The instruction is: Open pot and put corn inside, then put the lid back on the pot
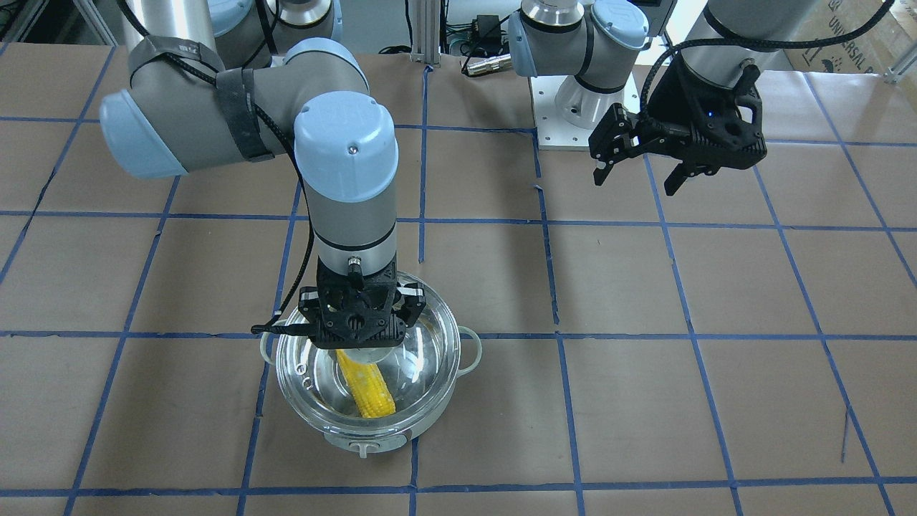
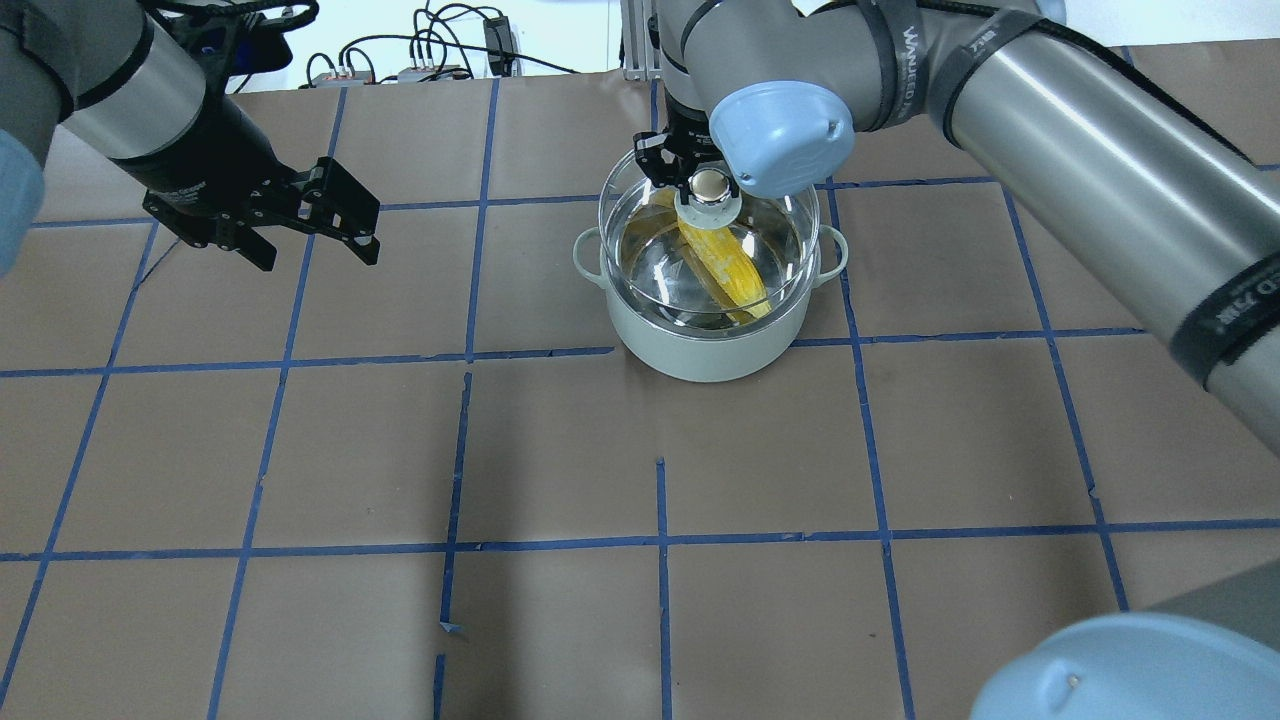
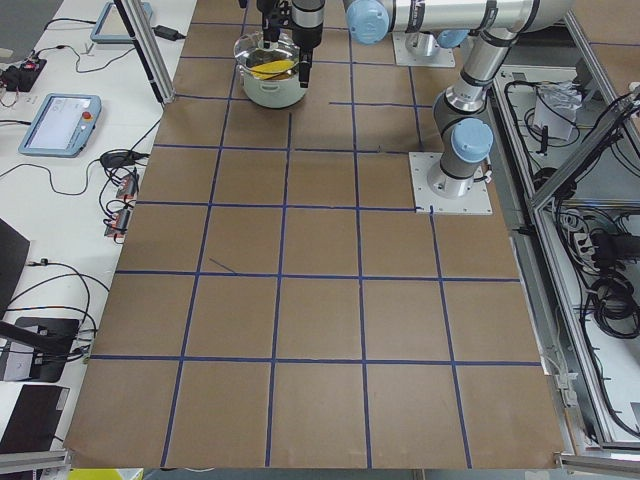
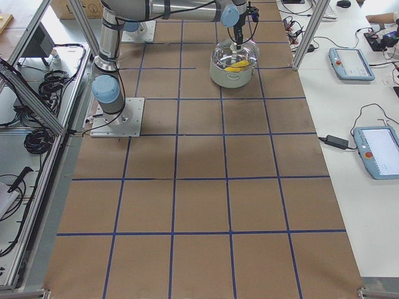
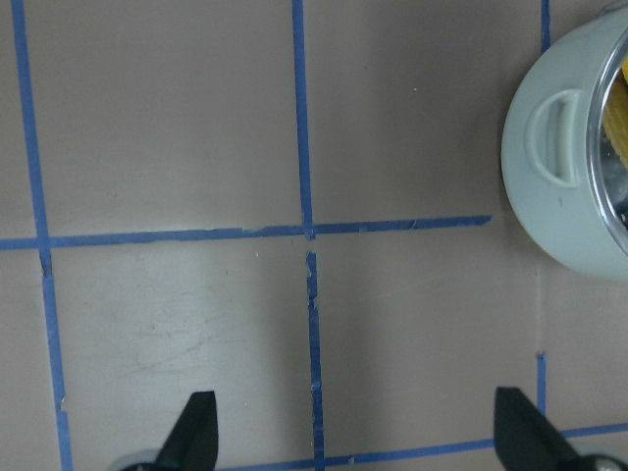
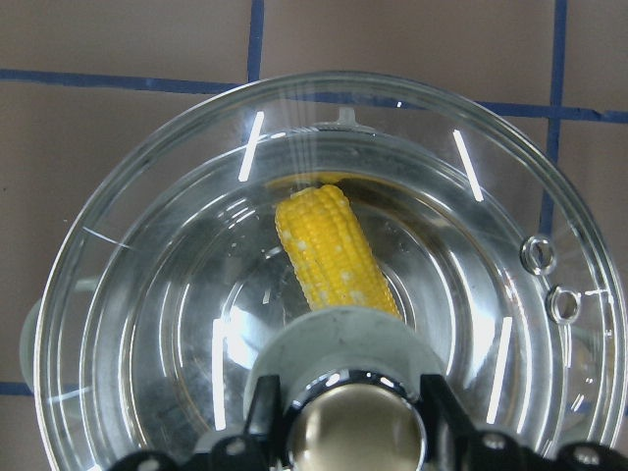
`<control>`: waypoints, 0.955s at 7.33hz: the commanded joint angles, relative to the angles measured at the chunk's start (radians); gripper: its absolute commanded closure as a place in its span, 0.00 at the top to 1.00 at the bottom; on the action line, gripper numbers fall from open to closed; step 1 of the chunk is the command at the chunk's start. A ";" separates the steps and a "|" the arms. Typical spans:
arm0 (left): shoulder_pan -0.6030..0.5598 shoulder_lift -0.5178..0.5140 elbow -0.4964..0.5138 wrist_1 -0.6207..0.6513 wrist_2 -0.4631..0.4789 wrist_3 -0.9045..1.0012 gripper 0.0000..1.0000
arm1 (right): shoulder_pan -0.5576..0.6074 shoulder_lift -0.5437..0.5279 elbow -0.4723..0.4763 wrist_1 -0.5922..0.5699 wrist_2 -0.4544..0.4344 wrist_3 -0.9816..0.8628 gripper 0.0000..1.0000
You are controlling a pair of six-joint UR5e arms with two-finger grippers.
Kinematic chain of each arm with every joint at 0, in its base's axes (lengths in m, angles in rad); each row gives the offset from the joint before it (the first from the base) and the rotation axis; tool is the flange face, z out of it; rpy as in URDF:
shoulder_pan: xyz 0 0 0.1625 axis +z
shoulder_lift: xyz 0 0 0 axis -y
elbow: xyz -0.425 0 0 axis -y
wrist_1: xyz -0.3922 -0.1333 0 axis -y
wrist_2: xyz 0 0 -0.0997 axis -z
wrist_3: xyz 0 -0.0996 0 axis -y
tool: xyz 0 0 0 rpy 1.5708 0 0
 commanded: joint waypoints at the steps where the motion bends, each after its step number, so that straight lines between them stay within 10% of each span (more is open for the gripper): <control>1: -0.006 0.007 0.016 -0.014 -0.006 0.015 1.00 | 0.000 0.012 -0.002 0.000 0.000 0.003 0.43; 7: 0.009 0.007 0.022 -0.006 -0.008 0.022 1.00 | -0.001 0.014 0.013 0.007 0.000 0.004 0.43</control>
